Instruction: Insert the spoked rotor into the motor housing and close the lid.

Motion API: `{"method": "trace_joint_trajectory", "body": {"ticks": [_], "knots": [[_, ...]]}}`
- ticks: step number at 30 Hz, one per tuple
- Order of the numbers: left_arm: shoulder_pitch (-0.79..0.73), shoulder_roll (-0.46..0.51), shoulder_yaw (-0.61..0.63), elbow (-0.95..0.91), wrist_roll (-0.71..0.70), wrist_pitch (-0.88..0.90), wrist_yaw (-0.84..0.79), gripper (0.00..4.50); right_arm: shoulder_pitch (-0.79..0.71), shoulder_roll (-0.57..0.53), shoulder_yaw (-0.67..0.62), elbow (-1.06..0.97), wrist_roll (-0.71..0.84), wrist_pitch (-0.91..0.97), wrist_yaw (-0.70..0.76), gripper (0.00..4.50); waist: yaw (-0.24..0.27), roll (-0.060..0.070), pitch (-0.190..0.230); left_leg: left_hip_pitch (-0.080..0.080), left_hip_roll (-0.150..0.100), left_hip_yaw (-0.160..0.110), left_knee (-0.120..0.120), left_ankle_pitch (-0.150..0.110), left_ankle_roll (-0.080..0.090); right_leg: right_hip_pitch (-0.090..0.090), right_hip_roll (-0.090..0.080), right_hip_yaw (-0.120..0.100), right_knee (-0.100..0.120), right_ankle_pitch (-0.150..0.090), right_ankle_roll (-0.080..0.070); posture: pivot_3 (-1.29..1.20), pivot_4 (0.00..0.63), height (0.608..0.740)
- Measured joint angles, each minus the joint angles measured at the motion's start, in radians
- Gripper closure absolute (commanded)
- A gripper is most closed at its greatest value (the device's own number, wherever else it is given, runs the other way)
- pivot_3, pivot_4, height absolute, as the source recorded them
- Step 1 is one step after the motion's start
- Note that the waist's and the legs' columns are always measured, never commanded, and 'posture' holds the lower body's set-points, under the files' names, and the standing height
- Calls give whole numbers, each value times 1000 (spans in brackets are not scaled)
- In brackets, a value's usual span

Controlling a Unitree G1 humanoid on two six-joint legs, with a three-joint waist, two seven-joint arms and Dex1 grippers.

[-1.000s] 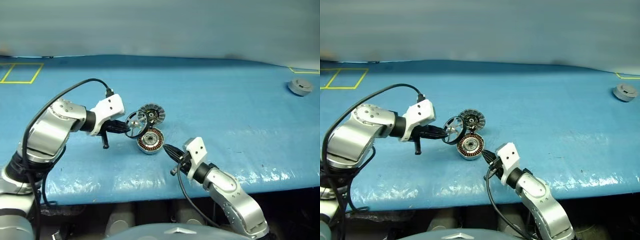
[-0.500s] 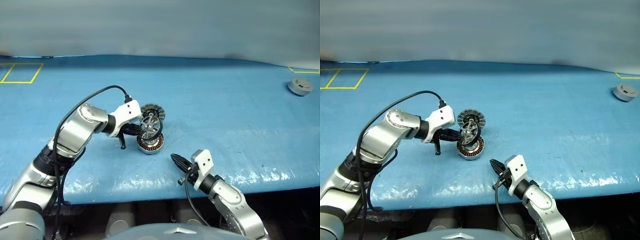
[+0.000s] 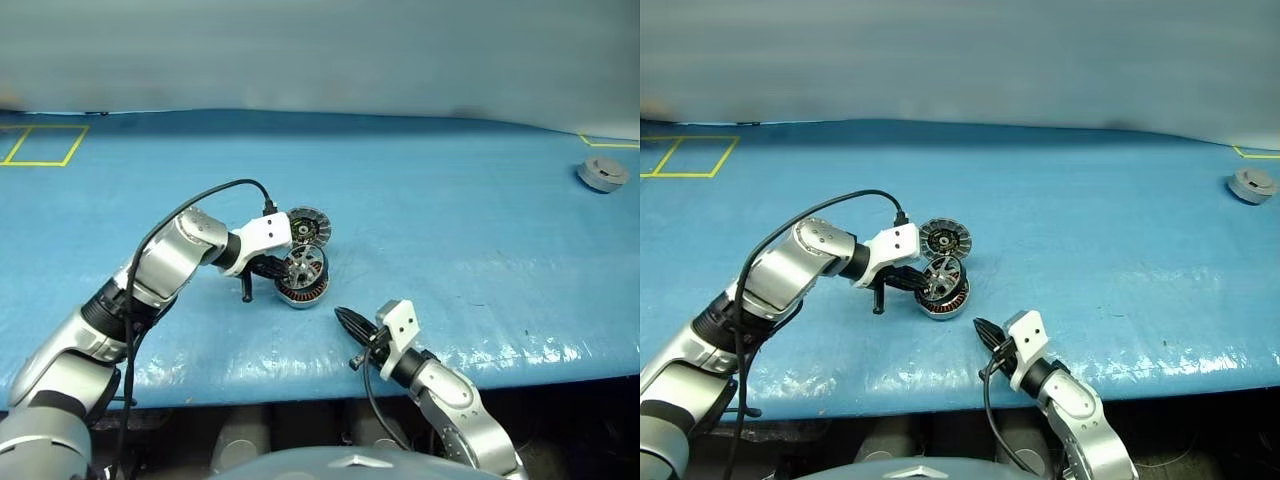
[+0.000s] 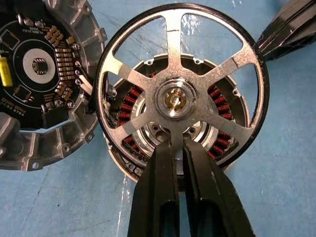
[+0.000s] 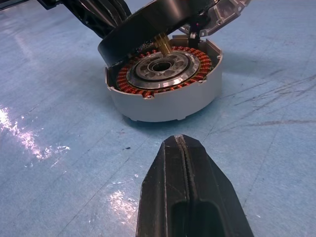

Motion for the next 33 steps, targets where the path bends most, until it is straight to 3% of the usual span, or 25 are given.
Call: {"method": "trace_joint_trajectory", "body": {"ticks": [22,25,32,33], "knots": [[-30,6,-39,33,106,-52,-67,4432,-6,21,6,29,-26,0,-12,4500,-1,0,0,0,1,0,0,0,0,0,1,0,0,0,0,0,150,740],[-36,6,-40,37,113,-52,-78,3687,-6,22,6,30,-28,0,-18,4500,-1,0,0,0,1,0,0,0,0,0,1,0,0,0,0,0,150,740],[-59,-11,-36,38,106,-50,-85,1366,-8,22,6,30,-29,2,-21,4500,0,0,0,0,0,0,0,0,0,0,1,1,0,0,0,0,150,740],[-66,-12,-36,38,105,-49,-86,1366,-8,22,6,30,-29,2,-21,4500,0,0,0,0,0,0,0,0,0,0,1,1,0,0,0,0,150,740]]}}
